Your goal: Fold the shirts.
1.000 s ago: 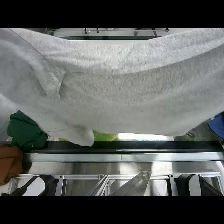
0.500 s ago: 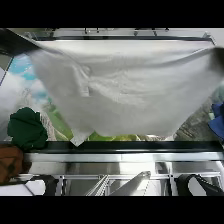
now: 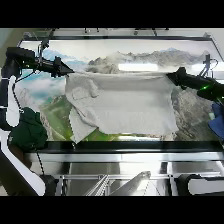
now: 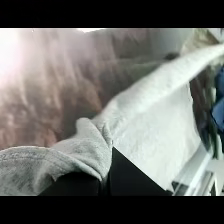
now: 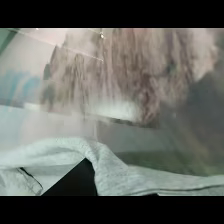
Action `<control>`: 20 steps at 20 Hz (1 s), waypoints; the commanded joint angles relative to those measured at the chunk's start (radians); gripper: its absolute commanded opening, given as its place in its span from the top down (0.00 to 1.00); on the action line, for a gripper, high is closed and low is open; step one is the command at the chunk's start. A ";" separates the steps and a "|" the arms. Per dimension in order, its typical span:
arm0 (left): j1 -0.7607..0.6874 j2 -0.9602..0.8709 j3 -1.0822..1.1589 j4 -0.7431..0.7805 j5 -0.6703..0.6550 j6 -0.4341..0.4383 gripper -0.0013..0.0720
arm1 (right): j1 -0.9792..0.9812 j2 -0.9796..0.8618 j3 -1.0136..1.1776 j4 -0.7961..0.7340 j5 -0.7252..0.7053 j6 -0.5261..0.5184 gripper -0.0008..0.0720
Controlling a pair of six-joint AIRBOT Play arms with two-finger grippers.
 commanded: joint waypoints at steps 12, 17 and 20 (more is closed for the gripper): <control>-0.011 -0.016 -0.074 -0.096 0.171 -0.028 0.94 | -0.044 -0.093 0.187 -0.276 0.281 0.089 0.97; -0.042 0.033 -0.074 0.075 0.212 -0.097 0.94 | -0.087 -0.092 0.098 -0.458 0.415 0.142 0.97; -0.060 0.046 -0.074 0.169 0.239 -0.182 0.94 | -0.093 -0.092 0.030 -0.467 0.403 0.123 0.97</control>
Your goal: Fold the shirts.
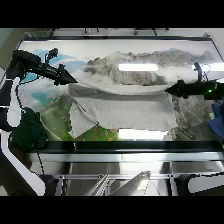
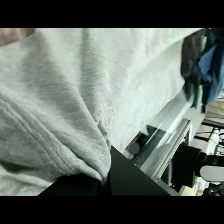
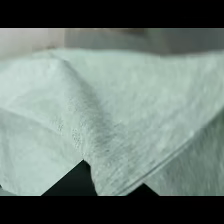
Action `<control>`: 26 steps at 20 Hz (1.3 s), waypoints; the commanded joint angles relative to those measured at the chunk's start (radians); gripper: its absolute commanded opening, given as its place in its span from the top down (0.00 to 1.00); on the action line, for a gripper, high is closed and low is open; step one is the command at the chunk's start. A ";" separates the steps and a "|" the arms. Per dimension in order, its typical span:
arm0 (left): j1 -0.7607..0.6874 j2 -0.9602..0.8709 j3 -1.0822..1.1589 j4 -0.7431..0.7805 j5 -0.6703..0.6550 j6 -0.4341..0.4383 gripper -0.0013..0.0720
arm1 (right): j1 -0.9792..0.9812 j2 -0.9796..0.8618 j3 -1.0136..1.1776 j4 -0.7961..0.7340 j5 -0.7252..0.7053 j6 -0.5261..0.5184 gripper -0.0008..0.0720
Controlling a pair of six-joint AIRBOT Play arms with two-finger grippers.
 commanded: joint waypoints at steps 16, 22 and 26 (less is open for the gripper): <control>0.021 0.199 -0.304 0.180 0.085 -0.104 0.69 | -0.098 0.023 -0.074 -0.087 0.185 0.079 0.49; 0.124 0.474 -0.612 0.204 0.063 -0.024 0.68 | -0.249 0.140 -0.161 -0.240 0.236 0.117 0.49; 0.214 0.678 -0.958 0.204 -0.104 0.041 0.60 | -0.320 0.219 -0.258 -0.338 0.131 0.149 0.49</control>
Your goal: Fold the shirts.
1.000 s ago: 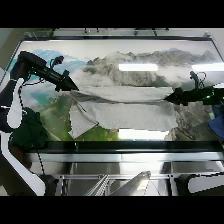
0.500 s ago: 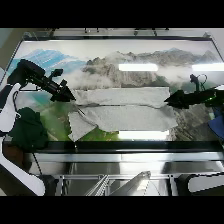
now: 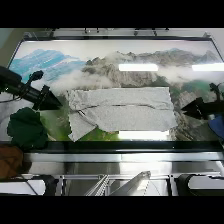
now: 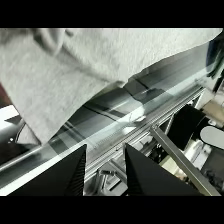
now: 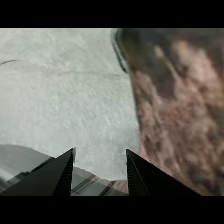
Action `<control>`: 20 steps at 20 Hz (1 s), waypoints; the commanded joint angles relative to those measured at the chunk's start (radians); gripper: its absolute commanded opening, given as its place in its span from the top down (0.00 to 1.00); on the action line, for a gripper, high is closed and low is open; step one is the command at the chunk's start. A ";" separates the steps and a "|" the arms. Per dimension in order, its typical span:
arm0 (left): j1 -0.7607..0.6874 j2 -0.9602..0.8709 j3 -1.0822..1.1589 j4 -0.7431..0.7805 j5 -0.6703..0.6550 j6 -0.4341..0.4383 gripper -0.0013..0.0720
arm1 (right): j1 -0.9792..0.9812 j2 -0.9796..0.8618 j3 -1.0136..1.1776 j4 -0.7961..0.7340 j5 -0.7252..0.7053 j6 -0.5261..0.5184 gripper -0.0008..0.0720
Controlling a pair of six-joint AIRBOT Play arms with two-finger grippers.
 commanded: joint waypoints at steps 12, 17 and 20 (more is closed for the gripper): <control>-0.099 0.173 -0.549 0.001 -0.656 0.048 0.01 | -0.050 0.061 -0.101 0.031 -0.049 -0.001 0.49; -0.149 0.016 -0.440 -0.034 -0.545 0.049 0.04 | -0.050 0.061 -0.101 0.048 -0.045 -0.012 0.49; -0.205 -0.087 -0.336 -0.088 -0.416 0.087 0.73 | -0.050 0.061 -0.101 0.047 -0.007 -0.012 0.49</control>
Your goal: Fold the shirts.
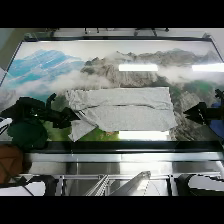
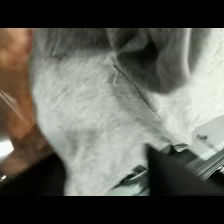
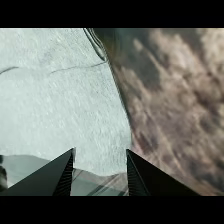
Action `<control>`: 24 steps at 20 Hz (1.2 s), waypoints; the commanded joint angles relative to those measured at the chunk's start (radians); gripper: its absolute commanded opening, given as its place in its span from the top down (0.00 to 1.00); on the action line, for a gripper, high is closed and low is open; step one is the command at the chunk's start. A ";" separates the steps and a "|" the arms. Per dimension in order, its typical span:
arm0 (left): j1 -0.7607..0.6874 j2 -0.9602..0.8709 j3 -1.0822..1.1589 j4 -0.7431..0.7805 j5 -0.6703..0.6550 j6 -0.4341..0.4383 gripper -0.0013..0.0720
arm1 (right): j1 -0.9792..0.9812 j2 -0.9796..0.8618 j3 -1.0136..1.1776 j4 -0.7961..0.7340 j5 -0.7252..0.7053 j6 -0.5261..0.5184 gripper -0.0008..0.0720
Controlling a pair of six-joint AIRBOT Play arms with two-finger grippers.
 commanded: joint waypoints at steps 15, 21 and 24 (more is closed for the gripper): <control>0.039 0.025 0.075 -0.002 0.298 0.049 0.95 | 0.014 -0.028 -0.193 0.065 -0.125 -0.082 0.27; 0.138 0.057 0.005 -0.006 0.298 0.049 0.95 | 0.160 -0.070 -0.193 0.088 -0.113 -0.082 0.58; 0.170 0.057 0.006 -0.021 0.325 0.049 0.95 | 0.209 -0.058 -0.193 0.125 -0.020 -0.082 0.96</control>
